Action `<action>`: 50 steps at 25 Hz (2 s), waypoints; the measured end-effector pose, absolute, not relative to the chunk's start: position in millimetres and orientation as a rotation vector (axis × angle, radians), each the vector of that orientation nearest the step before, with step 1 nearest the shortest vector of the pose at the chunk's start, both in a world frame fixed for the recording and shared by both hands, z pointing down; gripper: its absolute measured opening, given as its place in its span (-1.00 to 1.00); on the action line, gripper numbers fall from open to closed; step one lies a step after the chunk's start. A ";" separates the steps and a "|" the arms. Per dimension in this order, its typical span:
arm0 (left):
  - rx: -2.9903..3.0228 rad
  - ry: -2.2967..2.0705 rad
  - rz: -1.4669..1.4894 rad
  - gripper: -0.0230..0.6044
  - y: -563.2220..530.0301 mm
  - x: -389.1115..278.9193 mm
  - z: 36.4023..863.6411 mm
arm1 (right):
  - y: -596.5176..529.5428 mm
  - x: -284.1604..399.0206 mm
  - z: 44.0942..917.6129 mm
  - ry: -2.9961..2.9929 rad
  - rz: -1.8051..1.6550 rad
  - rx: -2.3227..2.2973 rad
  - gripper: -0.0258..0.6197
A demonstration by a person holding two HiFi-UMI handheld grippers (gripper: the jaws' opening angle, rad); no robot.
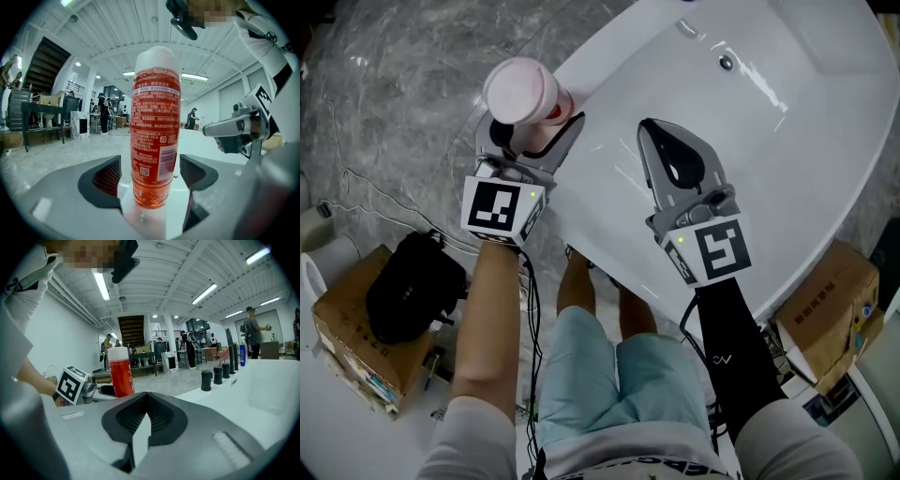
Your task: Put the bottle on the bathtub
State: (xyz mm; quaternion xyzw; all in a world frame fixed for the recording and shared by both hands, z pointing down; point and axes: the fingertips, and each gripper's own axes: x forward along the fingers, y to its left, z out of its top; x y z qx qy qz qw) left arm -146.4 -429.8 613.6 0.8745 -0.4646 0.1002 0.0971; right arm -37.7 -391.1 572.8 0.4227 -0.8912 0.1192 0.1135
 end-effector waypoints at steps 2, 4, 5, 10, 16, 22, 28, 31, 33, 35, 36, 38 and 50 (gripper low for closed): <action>2.589 -1.384 0.297 0.63 -426.8 -146.7 610.8 | -387.6 -38.3 571.7 -2.617 0.345 1.233 -0.83; 2.586 -1.394 0.296 0.63 -423.3 -148.3 607.8 | -383.9 -39.1 568.8 -2.619 0.332 1.229 -0.83; 2.585 -1.400 0.295 0.63 -421.2 -149.4 605.8 | -381.8 -39.9 566.9 -2.621 0.324 1.226 -0.83; 2.582 -1.426 0.286 0.63 -406.5 -152.5 596.1 | -370.6 -42.0 558.8 -2.637 0.304 1.212 -0.83; 2.578 -1.458 0.285 0.63 -388.0 -154.0 581.7 | -355.3 -42.8 543.9 -2.658 0.277 1.198 -0.83; 2.560 -1.500 0.312 0.63 -364.6 -152.0 560.6 | -335.4 -37.6 525.2 -2.658 0.251 1.213 -0.83; 2.549 -1.521 0.312 0.62 -342.7 -149.9 517.0 | -318.6 -42.1 492.5 -2.665 0.217 1.207 -0.83; 2.541 -1.533 0.336 0.57 -329.4 -143.6 487.9 | -308.6 -43.7 468.4 -2.668 0.181 1.190 -0.83; 2.554 -1.527 0.352 0.57 -316.7 -135.5 469.6 | -301.4 -42.8 453.0 -2.668 0.169 1.189 -0.83; 2.565 -1.523 0.369 0.57 -304.4 -126.8 451.8 | -295.2 -39.7 438.1 -2.667 0.162 1.193 -0.82; 2.564 -1.524 0.373 0.57 -298.6 -123.1 443.0 | -292.4 -37.6 430.9 -2.666 0.159 1.195 -0.83; 2.554 -1.530 0.369 0.55 -286.6 -117.5 424.7 | -286.1 -33.8 416.3 -2.666 0.156 1.192 -0.83; 2.522 -1.658 0.307 0.48 -253.0 -102.6 313.7 | -271.5 -9.5 319.7 -2.674 0.096 1.195 -0.83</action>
